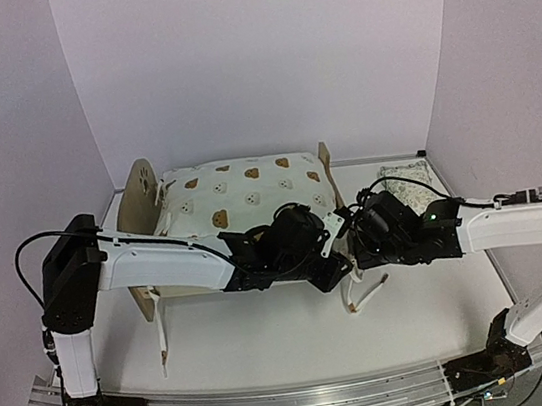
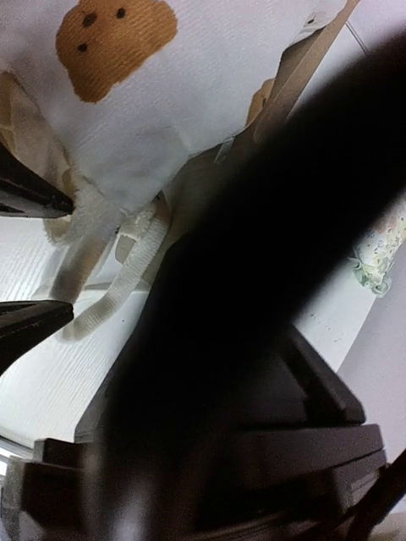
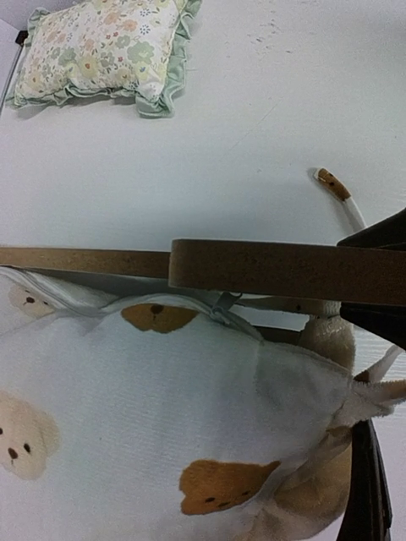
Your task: Set up the pet bed
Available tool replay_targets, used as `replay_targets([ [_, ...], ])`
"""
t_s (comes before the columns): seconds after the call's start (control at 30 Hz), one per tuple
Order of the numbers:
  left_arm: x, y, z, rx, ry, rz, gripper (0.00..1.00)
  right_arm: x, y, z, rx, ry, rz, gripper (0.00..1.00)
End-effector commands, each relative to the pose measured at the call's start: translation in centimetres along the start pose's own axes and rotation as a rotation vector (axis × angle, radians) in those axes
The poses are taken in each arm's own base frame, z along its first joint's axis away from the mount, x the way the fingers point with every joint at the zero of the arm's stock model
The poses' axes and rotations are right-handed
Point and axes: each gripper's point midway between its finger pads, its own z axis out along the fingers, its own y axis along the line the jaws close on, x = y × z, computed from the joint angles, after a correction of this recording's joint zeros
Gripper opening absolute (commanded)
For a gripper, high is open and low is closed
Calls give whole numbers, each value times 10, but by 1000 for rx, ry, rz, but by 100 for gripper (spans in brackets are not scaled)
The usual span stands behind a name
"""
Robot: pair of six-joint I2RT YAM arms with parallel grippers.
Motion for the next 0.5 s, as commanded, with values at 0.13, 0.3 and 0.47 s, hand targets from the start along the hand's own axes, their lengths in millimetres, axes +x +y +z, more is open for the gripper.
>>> replay_targets([
  [0.13, -42, 11, 8, -74, -137, -49, 5, -31, 16, -30, -116, -115, 26, 0],
  [0.3, -54, 18, 8, -130, -168, -51, 0, -33, 15, -36, -136, -124, 38, 0],
  [0.47, -81, 26, -11, -185, -258, -69, 0, -32, 15, -38, -143, -124, 44, 0],
])
